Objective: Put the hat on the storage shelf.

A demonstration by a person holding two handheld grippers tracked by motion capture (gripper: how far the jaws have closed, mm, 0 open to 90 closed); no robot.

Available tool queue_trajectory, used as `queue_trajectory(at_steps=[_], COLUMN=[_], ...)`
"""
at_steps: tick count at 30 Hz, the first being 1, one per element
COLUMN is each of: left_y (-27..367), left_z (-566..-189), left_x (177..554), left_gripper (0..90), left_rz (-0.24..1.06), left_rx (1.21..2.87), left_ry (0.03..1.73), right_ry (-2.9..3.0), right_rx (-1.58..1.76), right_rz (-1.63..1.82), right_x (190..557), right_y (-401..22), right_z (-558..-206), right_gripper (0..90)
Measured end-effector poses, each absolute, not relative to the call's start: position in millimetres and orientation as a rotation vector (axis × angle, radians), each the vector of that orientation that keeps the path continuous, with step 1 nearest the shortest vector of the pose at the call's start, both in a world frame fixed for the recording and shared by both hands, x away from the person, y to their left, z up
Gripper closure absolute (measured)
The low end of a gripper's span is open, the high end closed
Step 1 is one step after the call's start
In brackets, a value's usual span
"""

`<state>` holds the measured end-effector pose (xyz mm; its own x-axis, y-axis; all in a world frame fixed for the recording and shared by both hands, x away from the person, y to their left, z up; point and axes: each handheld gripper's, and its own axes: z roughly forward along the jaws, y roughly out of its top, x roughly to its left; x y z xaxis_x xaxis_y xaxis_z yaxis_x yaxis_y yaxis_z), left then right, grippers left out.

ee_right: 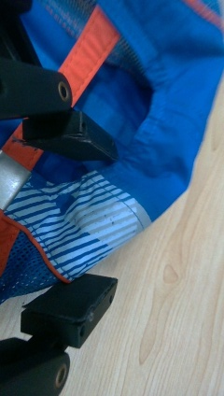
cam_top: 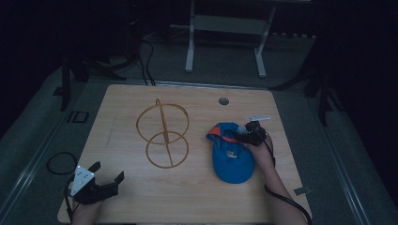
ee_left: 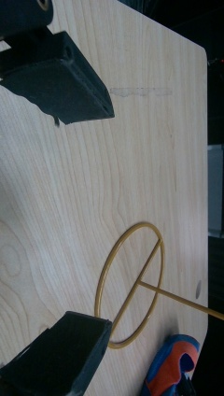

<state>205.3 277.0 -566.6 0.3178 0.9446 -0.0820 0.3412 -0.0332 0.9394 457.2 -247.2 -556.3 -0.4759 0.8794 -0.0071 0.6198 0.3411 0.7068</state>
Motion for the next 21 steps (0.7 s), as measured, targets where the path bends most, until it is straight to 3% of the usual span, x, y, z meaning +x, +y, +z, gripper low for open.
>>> queue_trajectory(at_steps=[6,14,21], left_y=[279,277,277], left_z=[-566,-566,-567], left_x=[205,205,206], left_gripper=[2.5,2.5,2.5], left_rz=[0.753,0.759,0.756], left_rx=[1.576,1.585,1.589], left_ry=[1.209,1.208,1.216], right_ry=[2.248,2.313,2.299], right_rx=[1.295,1.204,1.196], right_rz=[0.898,0.917,0.916], right_x=[456,449,444], right_y=[-247,-240,-235], right_z=[-559,-557,-548], right_gripper=[39.0,78.9,84.3])
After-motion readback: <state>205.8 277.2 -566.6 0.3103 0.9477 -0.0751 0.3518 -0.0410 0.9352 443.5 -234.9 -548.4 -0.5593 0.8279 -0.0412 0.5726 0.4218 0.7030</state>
